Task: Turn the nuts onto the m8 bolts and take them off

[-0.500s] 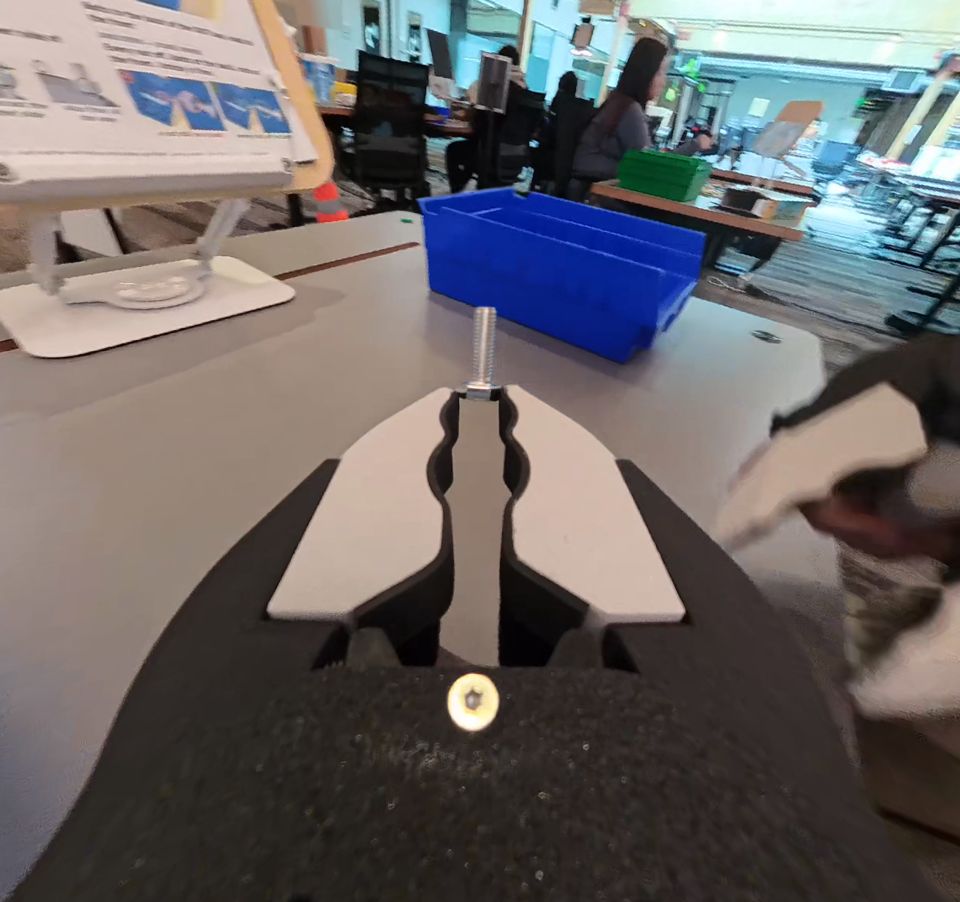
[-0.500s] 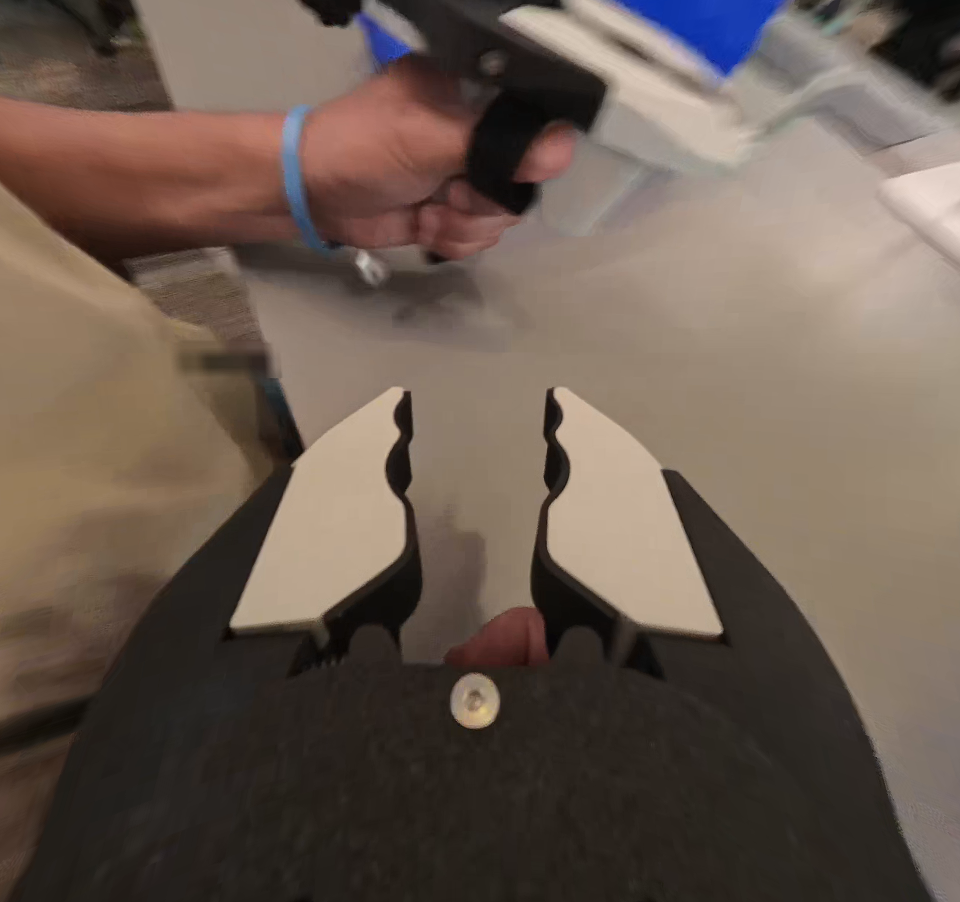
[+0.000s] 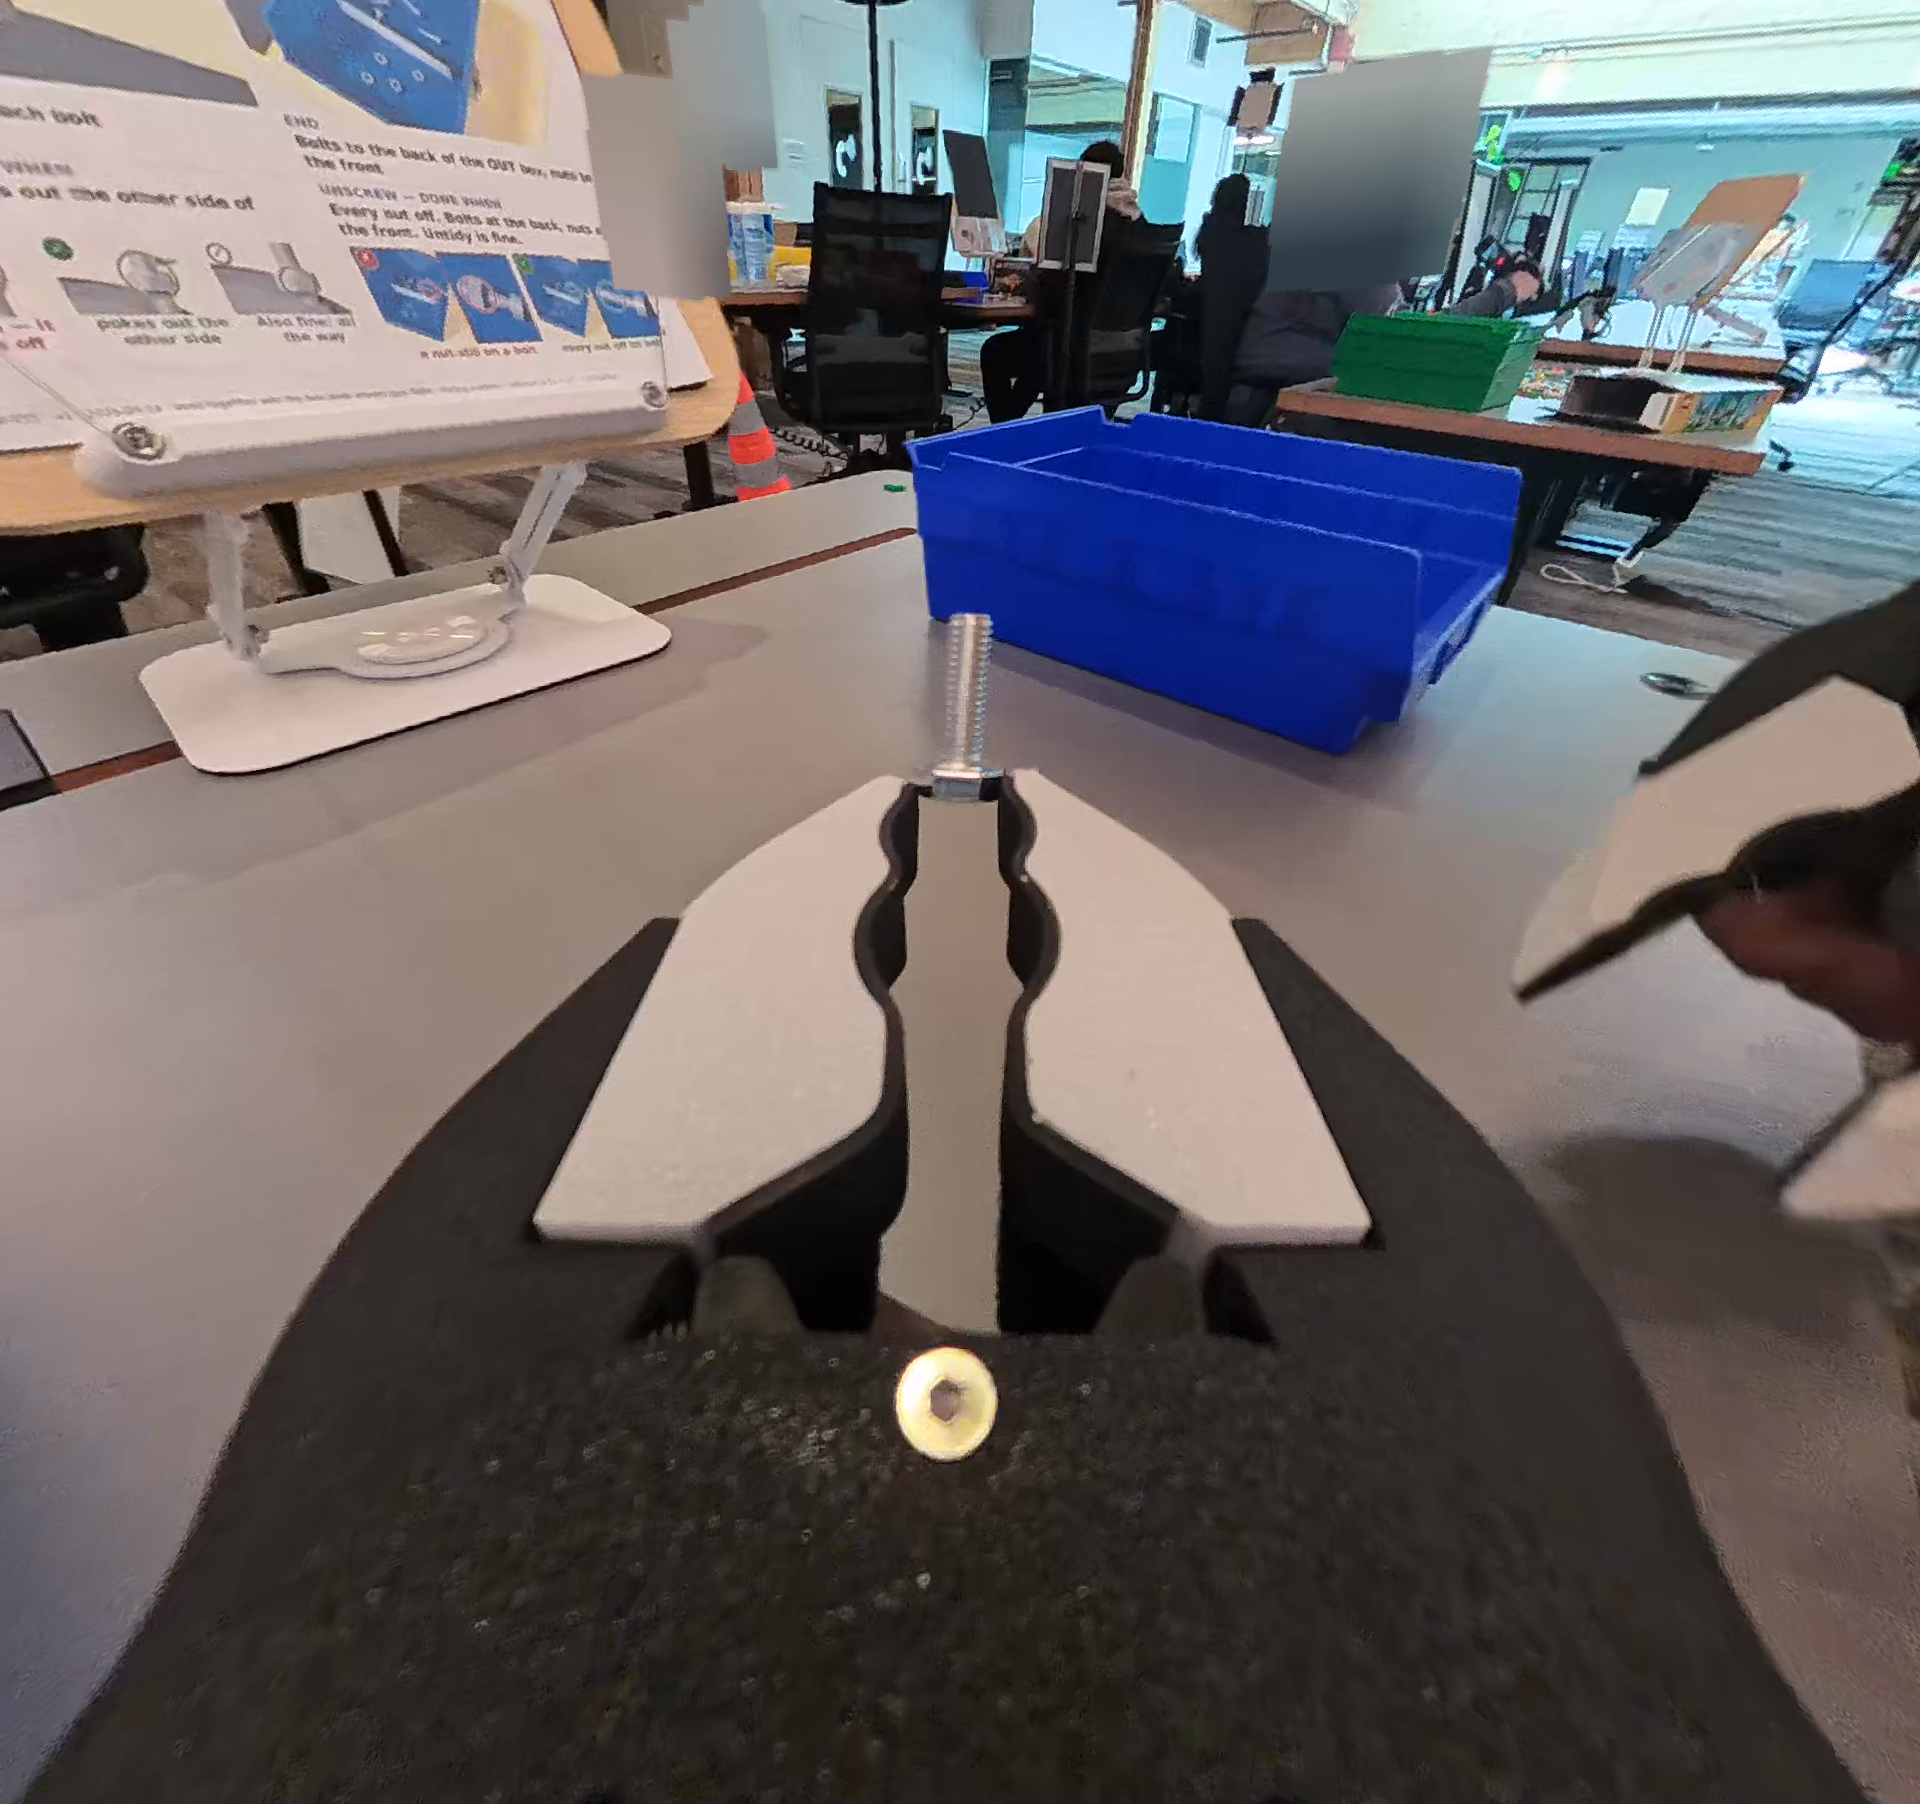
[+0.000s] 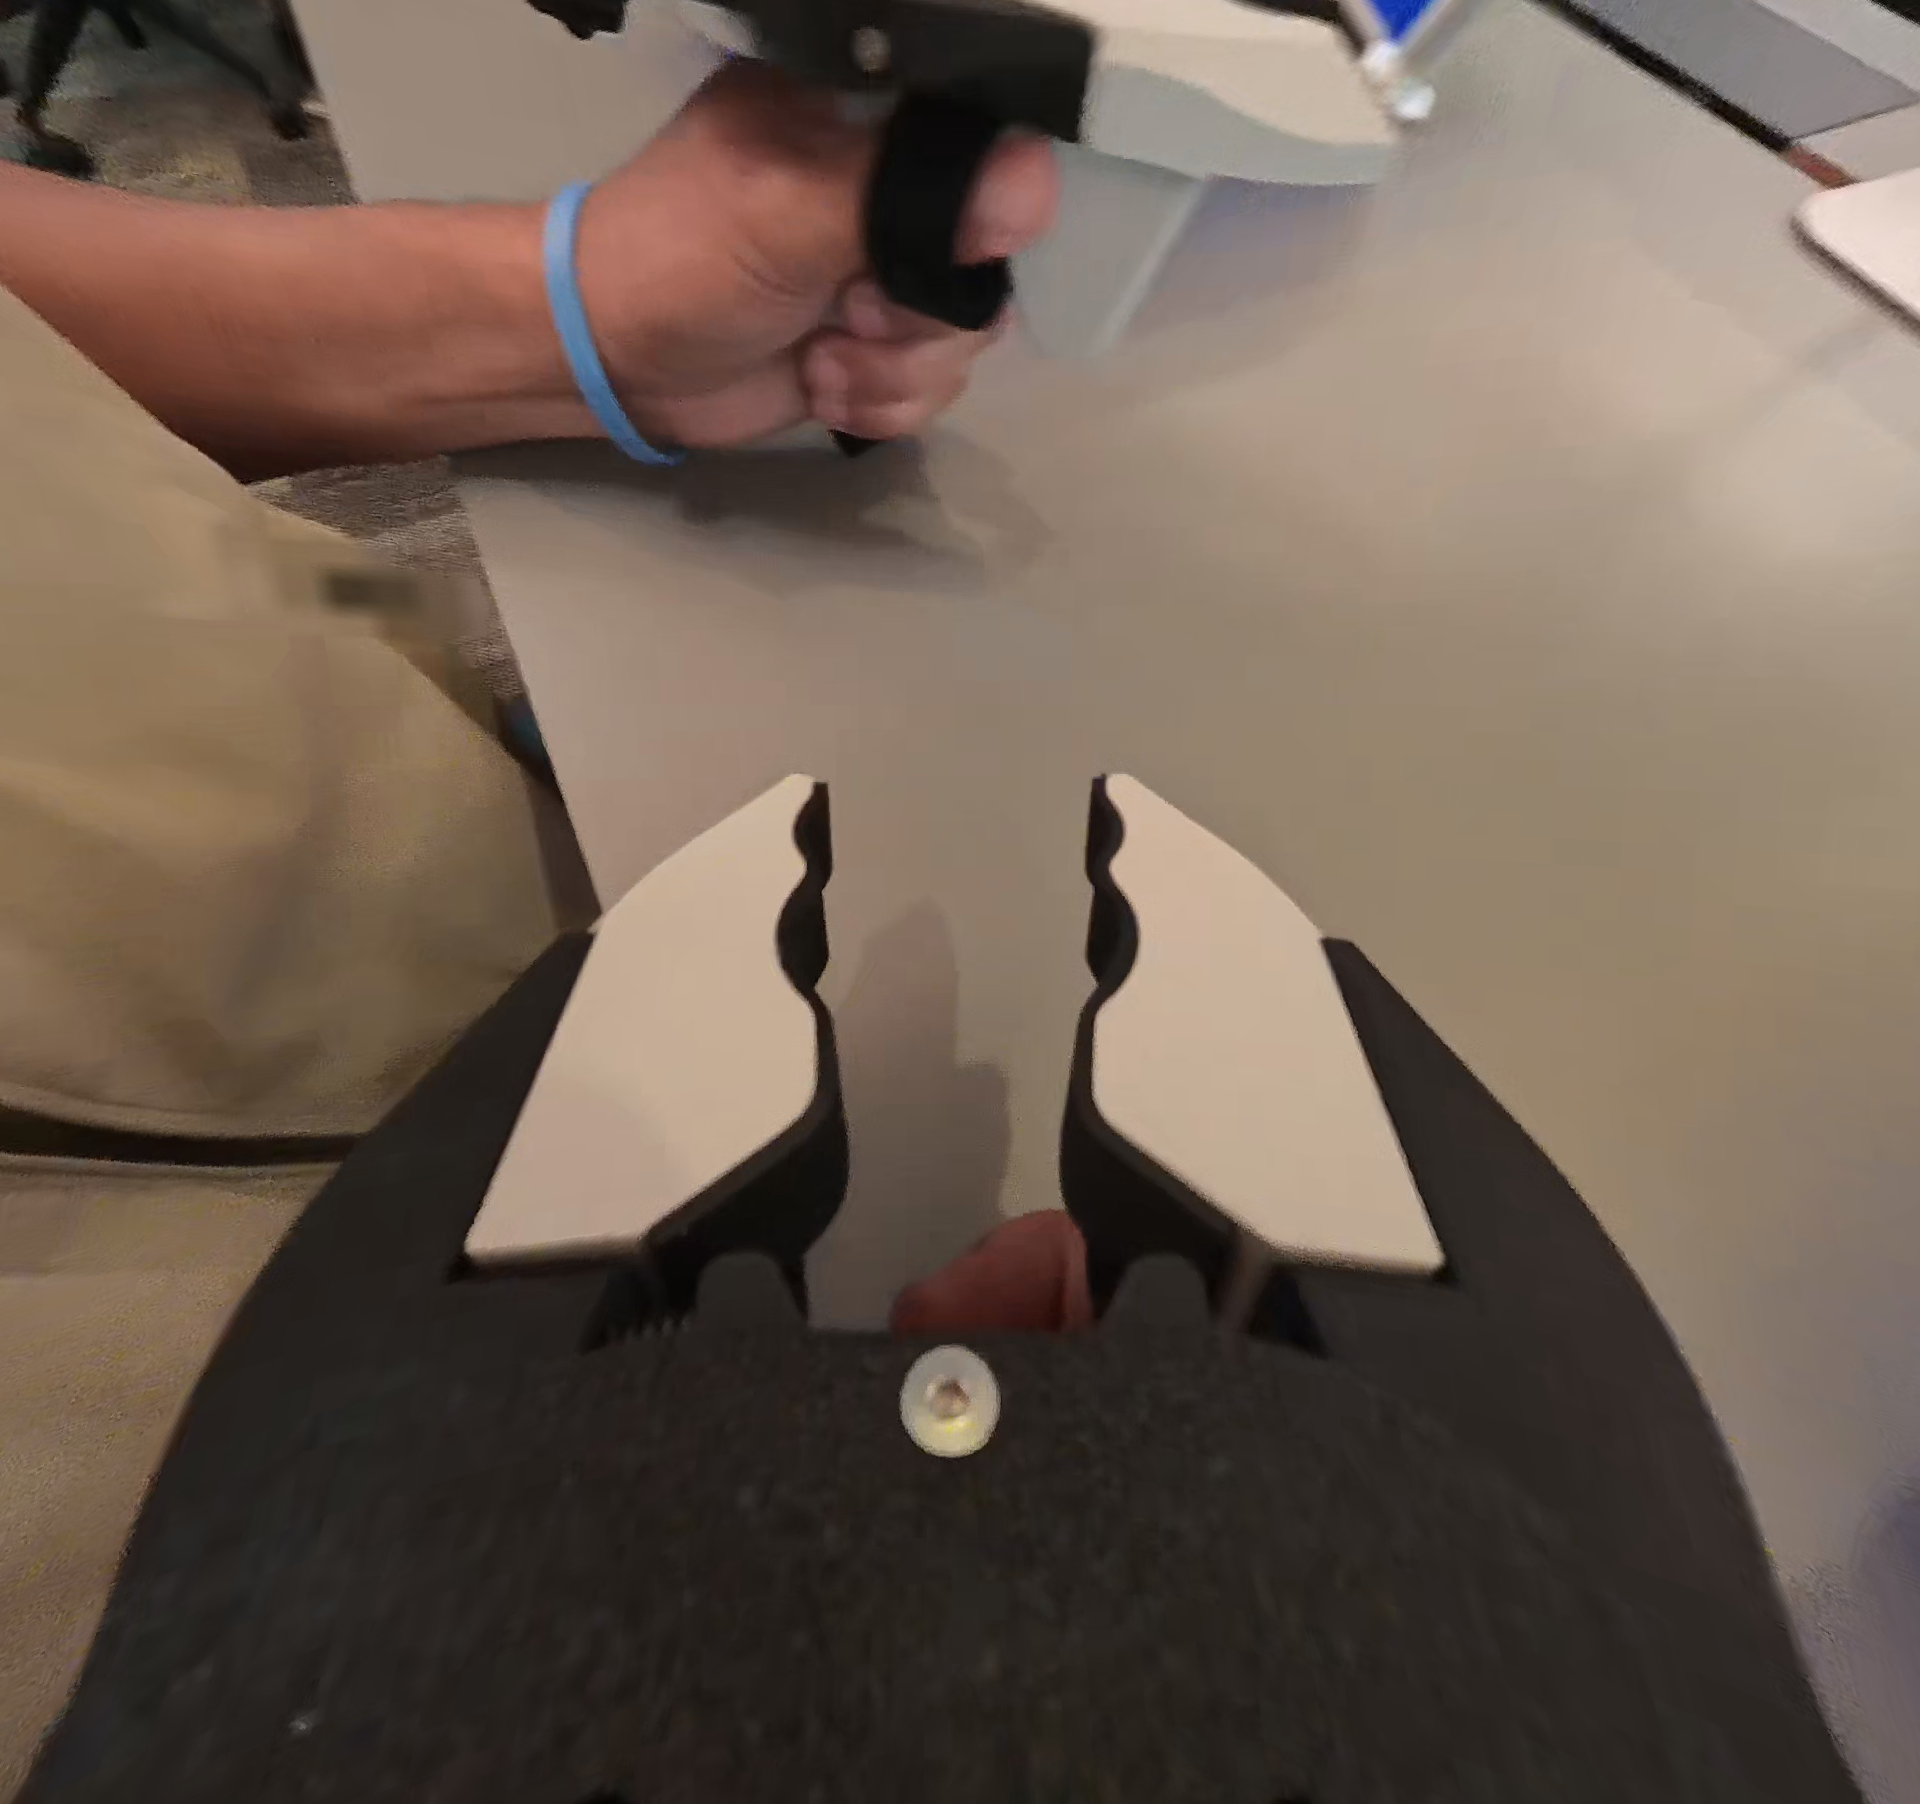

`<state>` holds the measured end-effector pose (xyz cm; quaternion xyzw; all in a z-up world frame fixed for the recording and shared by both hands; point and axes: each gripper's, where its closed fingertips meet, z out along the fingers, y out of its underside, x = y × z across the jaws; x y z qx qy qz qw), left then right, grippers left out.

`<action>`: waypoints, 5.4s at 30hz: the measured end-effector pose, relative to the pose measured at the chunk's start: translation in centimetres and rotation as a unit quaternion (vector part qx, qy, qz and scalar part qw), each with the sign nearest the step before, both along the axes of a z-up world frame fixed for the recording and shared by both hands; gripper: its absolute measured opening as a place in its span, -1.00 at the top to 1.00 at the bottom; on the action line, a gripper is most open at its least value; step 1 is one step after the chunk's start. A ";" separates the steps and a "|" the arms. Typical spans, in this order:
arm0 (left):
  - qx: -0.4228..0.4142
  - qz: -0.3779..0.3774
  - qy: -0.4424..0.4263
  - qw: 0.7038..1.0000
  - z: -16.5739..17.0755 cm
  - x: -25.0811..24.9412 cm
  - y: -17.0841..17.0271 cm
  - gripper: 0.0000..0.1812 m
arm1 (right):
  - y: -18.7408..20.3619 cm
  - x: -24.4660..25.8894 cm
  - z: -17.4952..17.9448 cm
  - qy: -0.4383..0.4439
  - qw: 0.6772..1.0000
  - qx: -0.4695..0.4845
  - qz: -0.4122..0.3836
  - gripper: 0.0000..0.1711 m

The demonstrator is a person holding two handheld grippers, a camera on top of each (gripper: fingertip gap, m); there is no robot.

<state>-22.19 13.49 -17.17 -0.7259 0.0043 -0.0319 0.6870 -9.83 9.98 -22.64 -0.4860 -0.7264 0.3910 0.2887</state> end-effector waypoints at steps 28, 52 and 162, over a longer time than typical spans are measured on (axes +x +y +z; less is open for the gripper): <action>0.004 0.027 0.069 0.997 -0.1 3.8 -6.7 0.84 | -11.1 8.8 -17.2 -0.171 0.963 0.158 0.136 0.56; 0.038 0.054 0.096 0.993 2.0 4.9 -10.4 0.84 | -11.6 10.7 -23.8 -0.381 0.842 0.289 0.250 0.92; -0.073 0.117 0.036 0.990 -1.9 -8.3 0.4 0.84 | 13.0 0.2 2.6 0.057 0.973 0.034 -0.222 0.48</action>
